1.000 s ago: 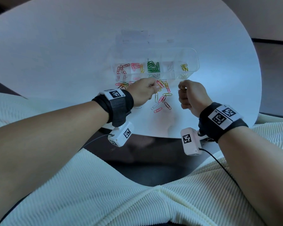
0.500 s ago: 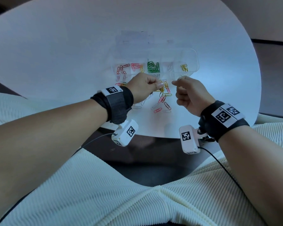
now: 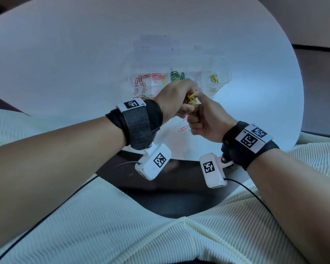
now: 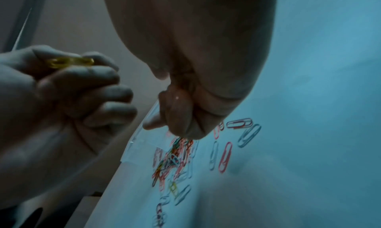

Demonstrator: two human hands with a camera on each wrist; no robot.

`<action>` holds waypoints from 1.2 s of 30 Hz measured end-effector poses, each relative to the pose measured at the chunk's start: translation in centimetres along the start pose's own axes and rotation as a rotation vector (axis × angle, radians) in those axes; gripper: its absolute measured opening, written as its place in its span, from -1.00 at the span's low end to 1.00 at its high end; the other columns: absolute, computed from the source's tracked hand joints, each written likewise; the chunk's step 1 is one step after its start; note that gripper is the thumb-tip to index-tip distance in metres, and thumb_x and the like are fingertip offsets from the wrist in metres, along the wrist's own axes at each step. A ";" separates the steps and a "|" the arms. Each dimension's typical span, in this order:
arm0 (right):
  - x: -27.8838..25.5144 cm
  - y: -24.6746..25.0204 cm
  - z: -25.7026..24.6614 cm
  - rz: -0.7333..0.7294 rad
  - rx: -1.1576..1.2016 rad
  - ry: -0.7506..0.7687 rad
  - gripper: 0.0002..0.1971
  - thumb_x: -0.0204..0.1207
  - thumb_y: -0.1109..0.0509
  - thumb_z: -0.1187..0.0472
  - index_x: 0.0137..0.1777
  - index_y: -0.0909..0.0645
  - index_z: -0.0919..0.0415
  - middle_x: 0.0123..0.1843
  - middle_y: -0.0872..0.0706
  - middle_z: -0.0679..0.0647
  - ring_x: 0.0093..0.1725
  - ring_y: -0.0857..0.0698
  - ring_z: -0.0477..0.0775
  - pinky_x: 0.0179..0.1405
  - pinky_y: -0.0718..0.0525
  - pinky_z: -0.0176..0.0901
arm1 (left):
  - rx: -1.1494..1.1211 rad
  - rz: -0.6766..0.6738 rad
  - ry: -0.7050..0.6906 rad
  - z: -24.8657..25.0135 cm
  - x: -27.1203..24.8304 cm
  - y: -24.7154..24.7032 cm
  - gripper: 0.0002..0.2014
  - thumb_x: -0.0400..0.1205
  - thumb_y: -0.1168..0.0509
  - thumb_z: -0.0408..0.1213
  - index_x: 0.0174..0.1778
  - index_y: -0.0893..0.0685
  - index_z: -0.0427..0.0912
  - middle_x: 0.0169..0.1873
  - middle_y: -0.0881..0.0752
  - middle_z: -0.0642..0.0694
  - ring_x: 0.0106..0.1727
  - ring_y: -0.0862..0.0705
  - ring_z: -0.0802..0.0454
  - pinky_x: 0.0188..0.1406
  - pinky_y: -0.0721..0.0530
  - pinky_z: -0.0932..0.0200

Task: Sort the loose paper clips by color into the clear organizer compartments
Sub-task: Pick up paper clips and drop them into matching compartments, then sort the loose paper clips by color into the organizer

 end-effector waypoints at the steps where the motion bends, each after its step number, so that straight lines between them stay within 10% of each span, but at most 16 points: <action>1: 0.0 -0.6 0.0 -0.045 0.008 0.004 -0.30 0.70 0.02 -0.23 -0.49 -0.65 0.15 -0.46 -0.36 0.05 -0.53 -0.23 0.01 -0.59 -0.28 -0.25 | -0.042 -0.029 0.000 0.1 -0.2 -0.5 -0.79 0.50 0.02 -0.39 -0.47 -0.33 -0.18 -0.64 -0.26 -0.05 -0.51 -0.08 0.03 -0.44 -0.06 0.09; 4: -0.3 -2.0 -0.6 -0.138 0.083 0.033 -0.33 0.73 0.04 0.00 -0.54 -0.66 0.19 -0.49 -0.53 0.05 -0.53 -0.37 0.01 -0.50 -0.52 -0.18 | -0.113 -0.079 0.010 0.3 -0.7 -1.0 -0.86 0.40 0.01 -0.38 -0.47 -0.35 -0.20 -0.61 -0.29 -0.08 -0.47 -0.01 -0.05 -0.41 -0.06 -0.05; 12: -0.8 -2.1 -1.1 -0.112 0.183 0.020 -0.33 0.69 -0.06 -0.25 -0.44 -0.70 0.17 -0.30 -0.68 0.13 -0.49 -0.52 0.06 -0.31 -0.68 -0.05 | -0.166 -0.010 0.066 0.4 -0.6 0.2 -0.81 0.50 0.01 -0.31 -0.43 -0.40 -0.18 -0.59 -0.27 -0.08 -0.52 -0.03 0.04 -0.53 -0.06 0.21; 20: -1.2 4.3 -5.0 0.491 -0.566 0.156 -0.74 0.54 -0.36 0.00 -0.20 -0.57 0.21 -0.41 -0.52 0.08 -0.45 -0.47 0.06 -0.42 -0.41 -0.13 | 0.375 0.104 0.091 0.5 0.1 1.7 -0.68 0.57 -0.08 -0.30 -0.54 -0.39 -0.19 -0.63 -0.26 -0.03 -0.60 -0.13 0.01 -0.61 -0.16 0.31; 26: -1.7 7.7 -9.7 0.522 -0.020 0.271 -0.87 0.50 -0.39 0.23 -0.20 -0.49 0.21 -0.36 -0.43 0.09 -0.48 -0.45 0.01 -0.50 -0.47 -0.29 | 0.563 0.103 0.196 -0.2 1.7 1.8 -0.71 0.56 -0.20 -0.32 -0.52 -0.56 -0.17 -0.57 -0.44 -0.05 -0.53 -0.34 -0.05 -0.51 -0.37 0.22; 32: -0.9 8.5 -9.9 0.346 0.232 0.171 -0.40 0.58 -0.35 -0.10 0.45 -0.41 0.32 0.42 -0.46 0.38 0.45 -0.49 0.31 0.23 -0.63 -0.09 | 0.375 0.254 0.158 3.4 4.6 0.6 -0.86 0.58 -0.21 -0.44 -0.05 -0.65 -0.35 -0.40 -0.45 -0.11 -0.48 -0.31 0.01 -0.50 -0.22 0.24; 36: -1.2 8.6 -9.9 0.300 0.310 0.207 -0.38 0.62 -0.27 -0.19 0.46 -0.41 0.31 0.47 -0.41 0.40 0.47 -0.46 0.30 0.32 -0.57 -0.10 | 0.281 0.320 0.156 5.2 6.9 -1.4 -0.91 0.54 -0.13 -0.54 -0.12 -0.49 -0.32 -0.35 -0.43 -0.20 -0.48 -0.32 0.00 -0.50 -0.25 0.27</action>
Point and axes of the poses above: each hand's wrist, its own x-axis towards the middle knuckle, its own y-axis out of the back of the hand, z = x × y, the point moved 8 cm from there along x, towards the middle knuckle
